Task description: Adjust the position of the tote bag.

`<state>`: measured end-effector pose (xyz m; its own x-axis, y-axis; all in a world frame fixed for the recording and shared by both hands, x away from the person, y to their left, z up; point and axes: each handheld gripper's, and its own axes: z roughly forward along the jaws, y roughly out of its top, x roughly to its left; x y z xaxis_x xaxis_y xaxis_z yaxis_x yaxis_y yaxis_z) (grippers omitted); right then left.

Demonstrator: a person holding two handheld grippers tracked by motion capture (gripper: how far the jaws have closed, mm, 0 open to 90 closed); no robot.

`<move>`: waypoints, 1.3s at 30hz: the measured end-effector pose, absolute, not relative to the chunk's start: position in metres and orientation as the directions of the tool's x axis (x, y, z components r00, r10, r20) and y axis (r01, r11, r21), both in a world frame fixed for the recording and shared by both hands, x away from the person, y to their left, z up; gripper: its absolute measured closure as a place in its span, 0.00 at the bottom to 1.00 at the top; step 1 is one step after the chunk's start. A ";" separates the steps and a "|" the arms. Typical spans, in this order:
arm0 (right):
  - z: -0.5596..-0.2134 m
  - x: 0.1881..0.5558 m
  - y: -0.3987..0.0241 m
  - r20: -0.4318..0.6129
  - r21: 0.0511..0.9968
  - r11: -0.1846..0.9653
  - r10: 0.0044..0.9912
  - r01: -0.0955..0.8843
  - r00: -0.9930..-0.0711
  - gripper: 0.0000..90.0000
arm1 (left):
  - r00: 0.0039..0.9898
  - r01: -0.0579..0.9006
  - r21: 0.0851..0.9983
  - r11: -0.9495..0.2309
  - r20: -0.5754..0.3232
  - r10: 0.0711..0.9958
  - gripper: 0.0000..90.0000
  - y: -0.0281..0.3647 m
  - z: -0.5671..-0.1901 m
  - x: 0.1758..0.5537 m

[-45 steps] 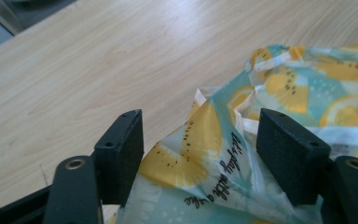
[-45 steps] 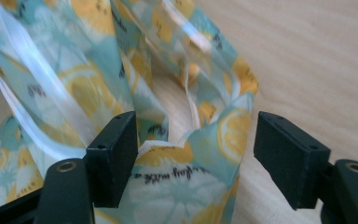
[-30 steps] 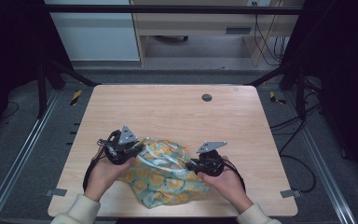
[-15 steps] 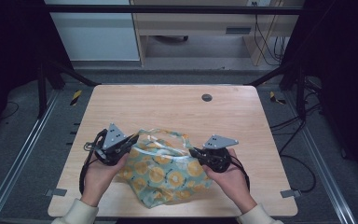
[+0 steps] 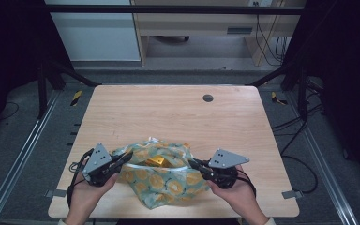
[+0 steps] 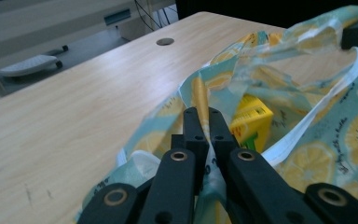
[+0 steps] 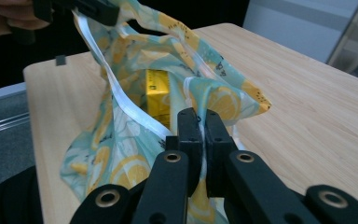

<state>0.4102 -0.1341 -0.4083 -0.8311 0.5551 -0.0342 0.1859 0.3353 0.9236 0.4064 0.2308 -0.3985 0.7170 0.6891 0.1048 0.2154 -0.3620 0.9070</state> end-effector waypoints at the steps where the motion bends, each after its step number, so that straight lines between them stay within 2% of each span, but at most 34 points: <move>1: -0.409 0.408 -0.134 -0.039 0.925 0.335 0.549 0.178 -0.835 0.98 | 0.718 0.212 0.908 -0.361 0.106 0.688 1.00 0.233 -0.401 0.404; 7: -0.410 0.397 -0.133 -0.050 0.935 0.324 0.519 0.142 -0.854 0.99 | 0.723 0.218 0.924 -0.315 0.064 0.687 1.00 0.242 -0.412 0.393; 13: -0.406 0.385 -0.133 -0.064 0.942 0.318 0.483 0.107 -0.874 0.98 | 0.730 0.217 0.925 -0.313 0.059 0.681 1.00 0.249 -0.414 0.384; 27: -0.459 0.400 -0.126 0.074 0.810 0.483 0.478 0.332 -0.875 0.97 | 0.767 0.401 0.746 -0.532 0.044 0.640 1.00 0.234 -0.459 0.403; 39: -0.482 0.413 -0.120 0.097 0.740 0.534 0.518 0.410 -0.850 0.96 | 0.766 0.424 0.657 -0.623 0.107 0.634 1.00 0.222 -0.474 0.414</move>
